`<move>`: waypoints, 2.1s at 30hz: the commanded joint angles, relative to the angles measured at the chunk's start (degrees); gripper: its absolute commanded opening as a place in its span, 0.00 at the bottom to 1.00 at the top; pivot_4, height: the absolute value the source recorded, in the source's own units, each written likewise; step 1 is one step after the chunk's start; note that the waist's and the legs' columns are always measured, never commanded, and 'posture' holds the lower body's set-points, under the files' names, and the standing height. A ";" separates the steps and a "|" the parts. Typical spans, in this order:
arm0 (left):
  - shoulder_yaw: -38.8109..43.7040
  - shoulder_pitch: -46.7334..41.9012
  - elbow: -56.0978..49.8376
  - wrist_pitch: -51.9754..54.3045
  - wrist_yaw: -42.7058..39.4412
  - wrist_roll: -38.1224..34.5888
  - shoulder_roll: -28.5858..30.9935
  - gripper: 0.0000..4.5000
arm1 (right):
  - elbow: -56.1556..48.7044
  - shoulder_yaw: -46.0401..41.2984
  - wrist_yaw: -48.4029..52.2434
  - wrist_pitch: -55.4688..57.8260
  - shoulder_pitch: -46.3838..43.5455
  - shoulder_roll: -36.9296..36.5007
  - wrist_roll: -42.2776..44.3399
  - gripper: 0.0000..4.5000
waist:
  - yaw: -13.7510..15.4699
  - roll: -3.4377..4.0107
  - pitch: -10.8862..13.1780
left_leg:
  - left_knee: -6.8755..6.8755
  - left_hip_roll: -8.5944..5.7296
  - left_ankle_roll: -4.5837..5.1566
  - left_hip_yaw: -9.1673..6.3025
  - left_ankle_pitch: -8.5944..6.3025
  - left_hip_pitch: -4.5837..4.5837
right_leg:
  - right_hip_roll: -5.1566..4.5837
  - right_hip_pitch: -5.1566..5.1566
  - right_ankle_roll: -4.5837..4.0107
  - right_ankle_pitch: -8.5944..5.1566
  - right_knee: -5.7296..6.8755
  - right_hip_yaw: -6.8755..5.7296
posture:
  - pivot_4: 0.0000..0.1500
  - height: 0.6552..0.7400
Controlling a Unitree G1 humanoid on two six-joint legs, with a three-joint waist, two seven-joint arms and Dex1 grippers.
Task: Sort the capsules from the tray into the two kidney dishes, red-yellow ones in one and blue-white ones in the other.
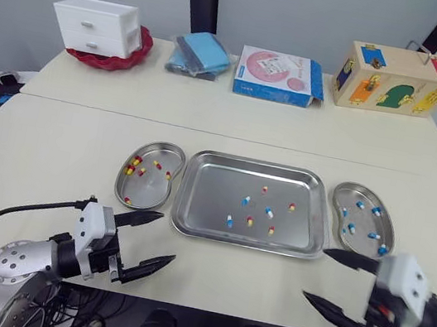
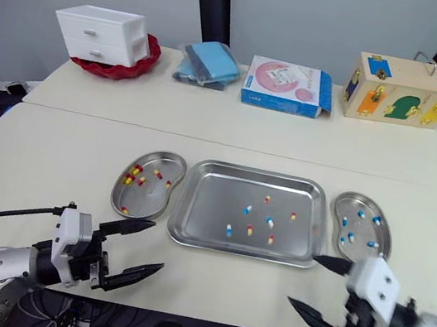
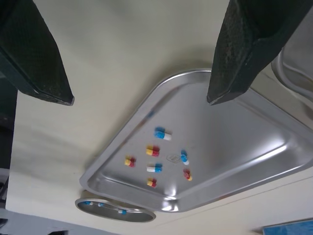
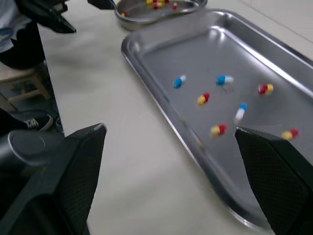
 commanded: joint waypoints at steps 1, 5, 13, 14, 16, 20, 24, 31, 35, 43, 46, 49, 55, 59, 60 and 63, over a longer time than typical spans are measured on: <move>0.52 0.23 -1.11 -0.07 0.03 -0.37 0.58 1.00 | -1.20 8.61 -8.17 9.74 -9.20 0.89 2.05 0.98 | 0.01 0.00 0.00 | 0.00 0.00 0.00 -0.01 0.00 -0.02 | 0.00 -0.02 0.00 0.00 0.00 -0.02 | 1.00 1.00; 1.14 1.12 -0.85 -0.37 -0.44 -0.29 1.10 1.00 | 1.79 17.61 -11.65 13.53 -17.66 3.53 0.36 0.98 | 0.04 -0.01 0.01 | -0.02 0.01 0.00 -0.06 0.00 -0.10 | 0.00 -0.07 -0.01 0.00 0.00 -0.08 | 1.00 1.00; 1.31 0.73 -1.62 0.76 0.12 -0.51 1.72 1.00 | 8.88 34.40 -20.97 19.26 -30.76 14.19 -8.43 0.50 | 0.00 -0.01 0.01 | -0.01 0.01 0.00 -0.11 0.00 -0.35 | -0.01 -0.39 -0.01 0.01 0.11 -0.13 | 1.00 1.00; 1.28 0.77 -1.66 0.79 0.00 -0.45 1.81 1.00 | 9.76 35.80 -21.93 20.06 -32.29 15.43 -9.34 0.50 | -0.05 -0.01 0.01 | -0.01 0.01 0.00 -0.10 0.00 -0.37 | -0.01 -0.41 -0.02 0.01 0.11 -0.13 | 1.00 1.00; 1.22 0.82 -1.85 0.92 -0.07 -0.38 1.86 1.00 | 11.68 37.39 -24.04 22.31 -35.02 18.41 -10.42 0.50 | -0.10 -0.01 0.01 | -0.01 0.01 -0.01 -0.09 0.00 -0.37 | -0.01 -0.51 -0.02 0.01 0.25 -0.11 | 1.00 1.00; 0.93 0.45 -2.25 1.35 0.19 -0.42 1.81 1.00 | 14.98 39.60 -26.33 25.36 -38.57 21.57 -12.61 0.50 | -0.07 -0.01 0.01 | -0.01 0.02 -0.02 -0.08 0.01 -0.48 | 0.00 -0.81 -0.09 -0.03 0.58 -0.10 | 1.00 1.00; 0.64 0.01 -2.26 1.51 0.36 -0.29 1.72 1.00 | 17.40 41.72 -26.05 25.12 -40.50 21.15 -15.21 0.50 | -0.12 -0.01 0.01 | 0.00 0.01 -0.02 -0.05 0.01 -0.49 | 0.00 -0.88 -0.10 -0.04 0.66 -0.08 | 1.00 1.00; 0.32 0.01 -2.23 1.43 0.84 -0.18 1.52 1.00 | 20.78 44.16 -24.63 23.77 -42.56 21.88 -18.30 0.50 | -0.44 -0.01 0.01 | 0.00 0.02 -0.02 -0.04 0.02 -0.48 | 0.01 -0.93 -0.13 -0.06 0.76 -0.08 | 1.00 1.00; -0.08 0.01 -2.14 1.23 1.07 0.14 1.29 1.00 | 22.26 45.68 -23.44 23.13 -43.45 22.23 -19.60 0.50 | -0.59 0.00 0.01 | 0.00 0.02 -0.02 -0.04 0.02 -0.48 | 0.01 -0.93 -0.13 -0.06 0.77 -0.07 | 1.00 1.00; -0.58 -0.11 -0.91 0.22 1.03 0.82 0.85 1.00 | 25.82 48.29 -20.54 21.15 -45.58 22.09 -22.47 0.50 | -0.80 0.00 0.01 | -0.01 0.02 -0.02 -0.05 0.02 -0.47 | 0.01 -0.93 -0.14 -0.06 0.77 -0.08 | 1.00 1.00; -0.77 -0.14 -0.58 -0.10 0.98 1.13 0.55 1.00 | 26.79 49.19 -19.19 20.33 -46.30 21.62 -23.59 0.50 | -0.93 0.00 0.01 | -0.01 0.02 -0.01 -0.05 0.02 -0.47 | 0.01 -0.93 -0.14 -0.06 0.77 -0.08 | 1.00 1.00; -1.03 -0.33 -0.04 -0.48 0.94 1.53 0.13 1.00 | 27.98 50.09 -17.54 19.12 -47.08 20.70 -24.93 0.36 | -1.01 0.00 0.01 | -0.01 0.02 -0.01 -0.05 0.02 -0.47 | 0.01 -0.93 -0.14 -0.06 0.77 -0.08 | 1.00 1.00; -1.48 -0.37 0.77 -1.32 1.06 2.25 -0.37 1.00 | 28.54 50.47 -15.36 17.47 -47.16 20.51 -26.59 0.06 | -1.08 0.00 0.01 | -0.01 0.02 -0.01 -0.05 0.02 -0.47 | 0.01 -0.93 -0.14 -0.06 0.77 -0.08 | 1.00 1.00; -1.78 -0.80 1.18 -1.63 1.16 2.49 -0.47 1.00 | 28.78 49.89 -14.38 16.06 -47.30 21.20 -27.01 0.00 | -1.14 0.00 0.01 | -0.01 0.02 -0.02 -0.05 0.01 -0.47 | 0.01 -0.93 -0.14 -0.06 0.77 -0.08 | 1.00 1.00; -1.84 -0.98 1.29 -1.65 1.16 2.52 -0.49 1.00 | 28.82 49.74 -14.15 15.31 -47.25 21.23 -27.24 0.00 | -1.14 0.00 0.01 | -0.01 0.02 -0.01 -0.05 0.02 -0.47 | 0.01 -0.93 -0.14 -0.06 0.77 -0.08 | 1.00 1.00; -1.87 -1.73 1.65 -1.68 0.83 2.34 -0.39 1.00 | 27.86 47.87 -13.34 14.07 -47.26 21.63 -26.83 0.00 | -1.14 0.01 0.02 | -0.01 0.02 -0.01 -0.05 0.02 -0.48 | 0.01 -0.93 -0.14 -0.06 0.77 -0.08 | 1.00 1.00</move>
